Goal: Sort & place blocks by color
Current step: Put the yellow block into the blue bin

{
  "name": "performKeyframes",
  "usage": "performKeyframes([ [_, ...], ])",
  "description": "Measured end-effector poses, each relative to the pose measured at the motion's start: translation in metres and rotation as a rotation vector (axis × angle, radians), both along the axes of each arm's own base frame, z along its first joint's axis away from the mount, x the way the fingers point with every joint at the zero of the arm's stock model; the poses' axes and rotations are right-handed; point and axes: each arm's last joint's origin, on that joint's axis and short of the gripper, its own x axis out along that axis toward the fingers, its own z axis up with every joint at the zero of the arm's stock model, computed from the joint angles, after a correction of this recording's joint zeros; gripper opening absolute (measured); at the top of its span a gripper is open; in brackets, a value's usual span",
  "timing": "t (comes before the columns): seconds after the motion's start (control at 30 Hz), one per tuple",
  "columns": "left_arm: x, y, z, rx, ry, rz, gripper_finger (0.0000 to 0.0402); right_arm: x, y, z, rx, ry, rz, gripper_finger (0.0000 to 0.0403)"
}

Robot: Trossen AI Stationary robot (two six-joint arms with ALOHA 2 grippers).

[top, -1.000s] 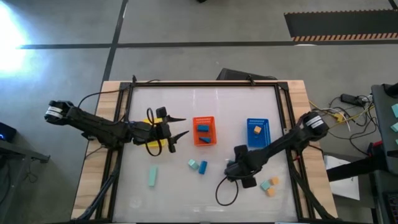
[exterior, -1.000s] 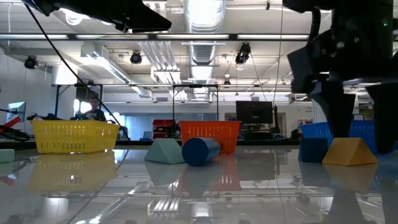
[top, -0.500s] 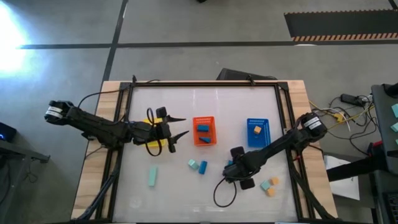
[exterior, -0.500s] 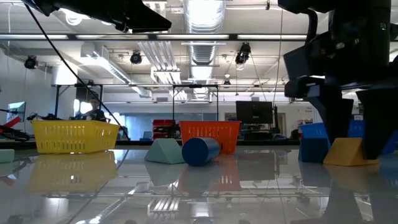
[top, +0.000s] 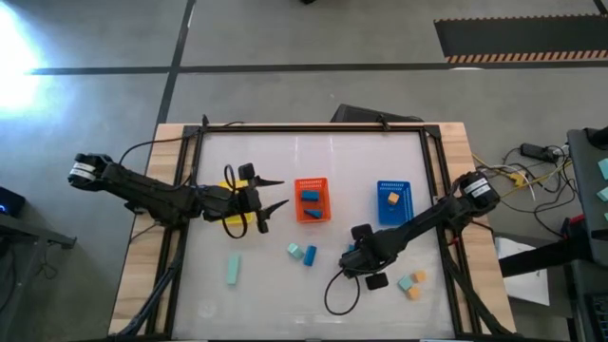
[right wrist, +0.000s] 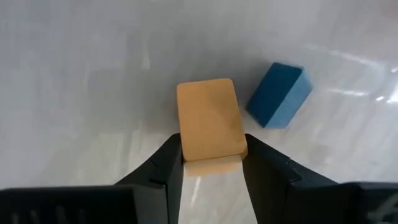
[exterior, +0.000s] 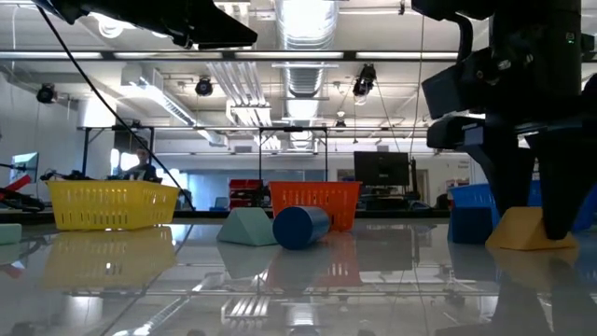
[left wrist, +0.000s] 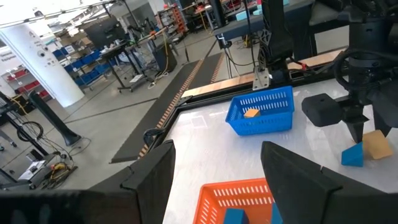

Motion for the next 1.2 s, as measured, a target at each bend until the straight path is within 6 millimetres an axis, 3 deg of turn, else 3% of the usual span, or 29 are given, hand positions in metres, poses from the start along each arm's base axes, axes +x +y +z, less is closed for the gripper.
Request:
performKeyframes([
  [0.13, 0.000, 0.000, 0.000, 0.000, 0.000, 0.000, 0.0221, -0.007, -0.002, 0.011, 0.032, 0.042, -0.051, 0.0121],
  [0.27, 0.000, 0.000, 0.000, 0.000, 0.000, 0.000, 0.0221, -0.018, -0.010, 0.037, 0.023, 0.058, -0.139, 0.0121],
  [0.47, 0.000, 0.000, 0.000, 0.000, 0.000, 0.000, 0.0221, -0.040, -0.041, 0.078, -0.043, 0.022, -0.270, 0.0121],
  [0.63, 0.000, 0.000, 0.000, 0.000, 0.001, 0.000, 0.0221, -0.060, -0.075, 0.096, -0.087, -0.010, -0.358, 0.0121],
  [0.87, 0.000, 0.000, 0.000, 0.000, 0.001, 0.000, 0.0221, -0.084, -0.112, 0.083, -0.097, 0.016, -0.419, 0.0121],
  [1.2, 0.000, 0.000, 0.000, 0.001, 0.002, 0.000, 0.0221, -0.093, -0.136, 0.044, -0.121, 0.066, -0.451, 0.0121],
])
